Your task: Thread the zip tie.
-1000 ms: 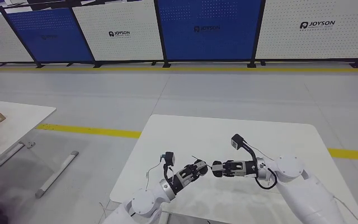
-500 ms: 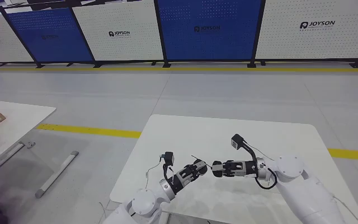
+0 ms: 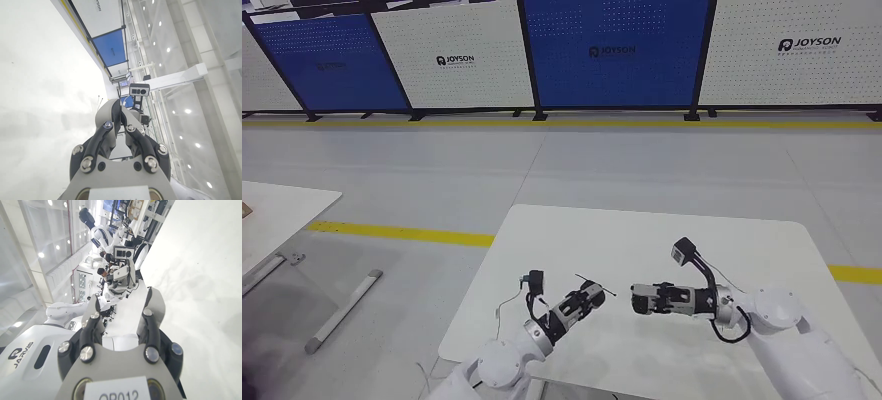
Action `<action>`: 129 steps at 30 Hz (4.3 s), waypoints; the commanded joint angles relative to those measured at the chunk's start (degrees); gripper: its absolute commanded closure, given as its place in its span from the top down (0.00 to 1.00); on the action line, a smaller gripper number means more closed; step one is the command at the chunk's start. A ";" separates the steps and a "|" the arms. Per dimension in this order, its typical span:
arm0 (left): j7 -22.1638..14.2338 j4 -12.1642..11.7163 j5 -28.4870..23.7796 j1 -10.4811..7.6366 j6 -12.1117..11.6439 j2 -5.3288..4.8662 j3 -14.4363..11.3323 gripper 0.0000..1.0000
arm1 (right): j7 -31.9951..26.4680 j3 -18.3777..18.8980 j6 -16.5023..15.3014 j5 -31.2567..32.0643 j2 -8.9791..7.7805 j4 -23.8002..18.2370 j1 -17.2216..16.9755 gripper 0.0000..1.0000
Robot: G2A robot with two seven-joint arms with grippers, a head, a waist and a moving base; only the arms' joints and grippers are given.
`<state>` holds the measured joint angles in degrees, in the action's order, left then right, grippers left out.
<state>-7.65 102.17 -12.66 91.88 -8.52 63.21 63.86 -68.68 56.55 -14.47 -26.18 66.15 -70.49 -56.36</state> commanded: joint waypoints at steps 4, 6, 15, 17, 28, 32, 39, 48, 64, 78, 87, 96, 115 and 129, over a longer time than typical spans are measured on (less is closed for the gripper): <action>4.74 0.70 1.75 0.18 1.98 0.52 -1.78 0.00 | 0.20 3.15 -0.65 -0.95 -0.90 -2.00 -2.49 1.00; 4.74 0.70 1.75 0.18 1.98 0.52 -1.78 0.00 | 0.20 3.15 -0.65 -0.95 -0.90 -2.00 -2.49 1.00; 5.41 0.32 0.63 -0.24 2.42 0.69 -1.55 0.00 | 0.20 3.15 -0.65 -0.95 -0.90 -2.00 -2.49 1.00; 4.97 0.56 -0.81 -0.40 1.95 0.73 -0.97 0.00 | 0.20 3.15 -0.65 -0.95 -0.90 -2.00 -2.49 1.00; 2.33 12.71 -2.47 6.22 -3.03 -0.43 7.45 0.00 | 0.20 3.15 -0.65 -0.95 -0.90 -2.00 -2.49 1.00; 1.15 16.46 -2.54 8.39 -2.42 -0.69 9.21 0.00 | 0.20 3.15 -0.65 -0.95 -0.90 -2.00 -2.49 1.00; -0.46 16.34 -2.12 7.82 -0.45 -0.60 8.57 0.00 | 0.20 3.15 -0.65 -0.95 -0.90 -2.00 -2.49 1.00; -0.46 16.34 -2.12 7.82 -0.45 -0.60 8.57 0.00 | 0.20 3.15 -0.65 -0.95 -0.90 -2.00 -2.49 1.00; 1.58 6.61 6.81 1.97 8.44 0.42 2.06 0.00 | 0.20 3.15 -0.65 -0.95 -0.90 -2.00 -2.49 1.00; 1.97 5.18 7.23 0.81 8.74 0.73 0.88 0.00 | 0.20 3.15 -0.65 -0.95 -0.90 -2.00 -2.49 1.00; 4.60 8.02 3.37 2.22 3.19 1.02 2.18 0.00 | 0.20 3.15 -0.65 -0.95 -0.90 -2.00 -2.49 1.00; 7.05 16.53 1.22 7.53 -4.76 0.76 7.15 0.00 | 0.20 3.15 -0.65 -0.95 -0.90 -2.00 -2.49 1.00; 8.12 18.66 -4.04 8.45 -9.84 1.14 8.25 0.00 | 0.20 3.15 -0.65 -0.95 -0.90 -2.00 -2.49 1.00; 8.84 18.43 -3.10 8.06 -8.76 1.45 8.21 0.00 | 0.20 3.15 -0.65 -0.95 -0.90 -2.00 -2.49 1.00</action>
<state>1.48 120.93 -17.25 100.21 -18.34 64.63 72.38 -68.48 59.69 -15.12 -27.13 65.25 -72.49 -58.84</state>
